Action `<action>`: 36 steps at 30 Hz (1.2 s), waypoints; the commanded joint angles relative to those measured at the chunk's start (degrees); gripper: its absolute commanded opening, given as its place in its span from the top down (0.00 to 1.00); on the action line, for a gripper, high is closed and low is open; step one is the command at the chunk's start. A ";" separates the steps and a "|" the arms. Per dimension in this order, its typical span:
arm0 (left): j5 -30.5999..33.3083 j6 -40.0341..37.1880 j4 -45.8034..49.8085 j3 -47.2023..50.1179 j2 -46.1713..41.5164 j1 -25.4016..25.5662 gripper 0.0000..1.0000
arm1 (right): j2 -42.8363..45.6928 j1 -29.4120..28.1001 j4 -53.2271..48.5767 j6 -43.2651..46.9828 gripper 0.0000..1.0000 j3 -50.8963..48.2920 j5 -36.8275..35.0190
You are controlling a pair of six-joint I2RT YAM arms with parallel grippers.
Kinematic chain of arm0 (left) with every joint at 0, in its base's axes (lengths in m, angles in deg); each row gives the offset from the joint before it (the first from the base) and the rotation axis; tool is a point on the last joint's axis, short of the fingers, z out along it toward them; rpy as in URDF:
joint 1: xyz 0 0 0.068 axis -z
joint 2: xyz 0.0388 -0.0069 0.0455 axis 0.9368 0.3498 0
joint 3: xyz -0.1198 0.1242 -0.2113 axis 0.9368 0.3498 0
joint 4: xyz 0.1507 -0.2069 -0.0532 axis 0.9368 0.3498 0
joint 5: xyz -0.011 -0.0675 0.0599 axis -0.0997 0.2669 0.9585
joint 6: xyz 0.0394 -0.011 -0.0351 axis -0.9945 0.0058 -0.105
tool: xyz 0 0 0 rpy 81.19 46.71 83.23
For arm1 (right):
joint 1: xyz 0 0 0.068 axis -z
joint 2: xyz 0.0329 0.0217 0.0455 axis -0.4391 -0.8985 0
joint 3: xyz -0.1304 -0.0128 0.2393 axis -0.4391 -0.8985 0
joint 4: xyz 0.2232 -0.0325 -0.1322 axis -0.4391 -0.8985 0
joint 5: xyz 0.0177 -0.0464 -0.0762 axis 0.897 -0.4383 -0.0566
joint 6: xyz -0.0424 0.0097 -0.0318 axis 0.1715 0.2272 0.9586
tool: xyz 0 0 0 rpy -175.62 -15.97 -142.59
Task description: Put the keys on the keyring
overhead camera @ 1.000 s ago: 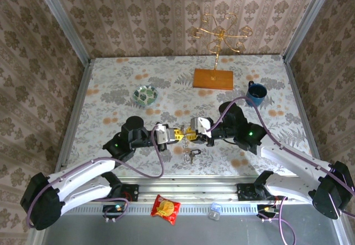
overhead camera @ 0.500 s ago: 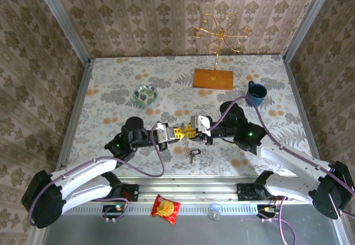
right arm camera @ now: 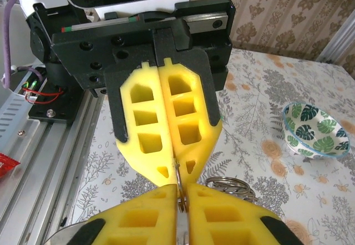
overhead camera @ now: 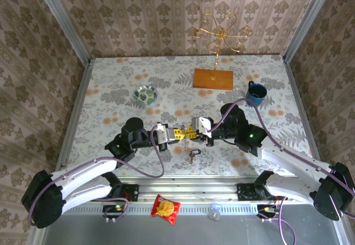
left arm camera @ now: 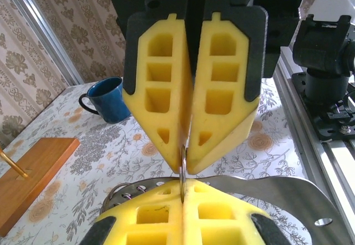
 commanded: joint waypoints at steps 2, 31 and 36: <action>-1.16 0.72 -3.10 0.32 -1.19 -0.05 1.00 | -1.38 -0.11 0.60 -0.38 0.95 0.97 1.73; 2.57 -2.68 3.75 -1.99 -1.00 0.39 0.94 | -4.94 -3.06 -11.54 7.35 1.00 7.85 0.77; 3.80 -3.10 4.03 -1.73 -2.13 0.39 1.00 | -1.56 -1.64 -5.34 3.24 0.67 4.07 -2.78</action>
